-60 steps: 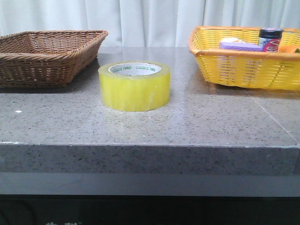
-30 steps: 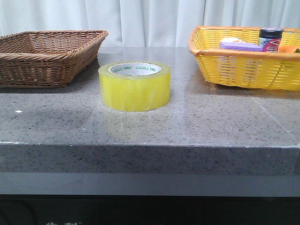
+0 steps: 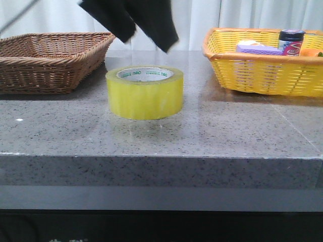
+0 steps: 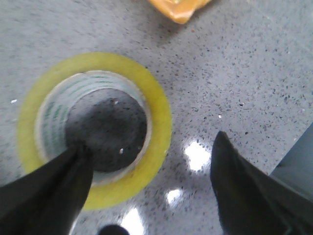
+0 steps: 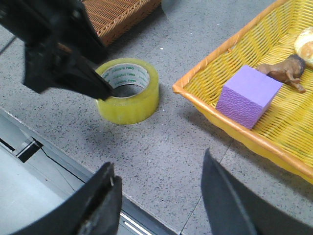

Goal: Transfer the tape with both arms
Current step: 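Lower the left gripper into the tape roll's hole and grasp it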

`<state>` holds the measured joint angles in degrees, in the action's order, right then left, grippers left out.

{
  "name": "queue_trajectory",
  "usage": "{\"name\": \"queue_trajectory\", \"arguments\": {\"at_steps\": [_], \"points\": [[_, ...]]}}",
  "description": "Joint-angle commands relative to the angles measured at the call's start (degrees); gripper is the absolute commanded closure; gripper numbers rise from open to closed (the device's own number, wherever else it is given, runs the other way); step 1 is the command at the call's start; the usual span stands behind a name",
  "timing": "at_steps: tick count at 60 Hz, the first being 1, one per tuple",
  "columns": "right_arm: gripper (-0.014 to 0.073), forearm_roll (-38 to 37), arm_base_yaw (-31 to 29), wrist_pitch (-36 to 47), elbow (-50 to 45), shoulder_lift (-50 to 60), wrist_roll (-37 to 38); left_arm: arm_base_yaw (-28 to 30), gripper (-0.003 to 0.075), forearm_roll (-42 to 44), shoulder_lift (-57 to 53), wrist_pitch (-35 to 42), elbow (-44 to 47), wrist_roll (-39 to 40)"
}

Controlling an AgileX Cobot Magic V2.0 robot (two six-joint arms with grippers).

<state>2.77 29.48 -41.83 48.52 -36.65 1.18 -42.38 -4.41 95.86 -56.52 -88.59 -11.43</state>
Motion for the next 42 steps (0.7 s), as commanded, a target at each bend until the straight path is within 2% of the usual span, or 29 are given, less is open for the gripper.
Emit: {"name": "queue_trajectory", "arguments": {"at_steps": [1,14,34,38,42], "points": [[0.0190,0.2,-0.3,4.3,1.4,0.1,-0.1,-0.5,0.0229,-0.1,1.1,1.0,-3.9,-0.1],[0.0190,0.2,-0.3,4.3,1.4,0.1,-0.1,-0.5,0.0229,-0.1,7.3,1.0,-7.4,-0.1],[0.0190,0.2,-0.3,4.3,1.4,0.1,-0.1,-0.5,0.0232,-0.1,11.7,1.3,-7.5,-0.1],[0.0190,0.2,-0.3,4.3,1.4,0.1,-0.1,-0.5,0.0267,-0.1,11.7,1.1,-7.5,-0.1],[0.0190,0.2,-0.3,4.3,1.4,0.1,-0.1,-0.5,0.0350,-0.1,11.6,1.0,-7.5,-0.1]]}}
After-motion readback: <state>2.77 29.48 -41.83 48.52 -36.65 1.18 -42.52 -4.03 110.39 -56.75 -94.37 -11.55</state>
